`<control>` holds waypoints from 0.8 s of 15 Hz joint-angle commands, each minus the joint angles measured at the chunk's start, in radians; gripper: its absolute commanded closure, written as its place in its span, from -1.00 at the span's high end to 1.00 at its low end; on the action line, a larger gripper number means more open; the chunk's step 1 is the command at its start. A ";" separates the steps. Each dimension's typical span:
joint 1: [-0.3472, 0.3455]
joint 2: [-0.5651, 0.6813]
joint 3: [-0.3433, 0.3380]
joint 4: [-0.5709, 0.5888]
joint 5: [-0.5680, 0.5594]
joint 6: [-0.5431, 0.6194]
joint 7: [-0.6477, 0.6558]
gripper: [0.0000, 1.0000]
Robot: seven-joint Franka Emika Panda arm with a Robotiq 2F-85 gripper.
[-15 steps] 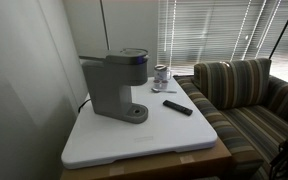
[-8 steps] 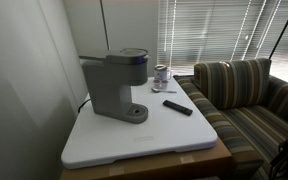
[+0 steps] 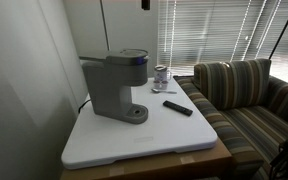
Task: Press the on/off button on the coffee machine.
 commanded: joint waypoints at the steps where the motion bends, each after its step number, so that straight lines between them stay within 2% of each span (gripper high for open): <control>1: 0.012 0.099 0.014 0.150 -0.026 -0.089 -0.002 -0.29; 5: 0.049 0.156 -0.002 0.220 -0.041 -0.109 0.005 -0.86; 6: 0.055 0.168 -0.003 0.236 -0.045 -0.113 0.005 -0.94; 7: 0.059 0.176 -0.003 0.246 -0.060 -0.117 -0.028 -1.00; 8: 0.049 0.137 0.004 0.176 -0.033 -0.075 -0.001 -1.00; 9: 0.053 0.143 0.005 0.181 -0.035 -0.075 0.000 -0.89; 10: 0.054 0.143 0.005 0.180 -0.035 -0.074 0.001 -0.98; 12: 0.054 0.143 0.004 0.180 -0.035 -0.074 0.001 -0.98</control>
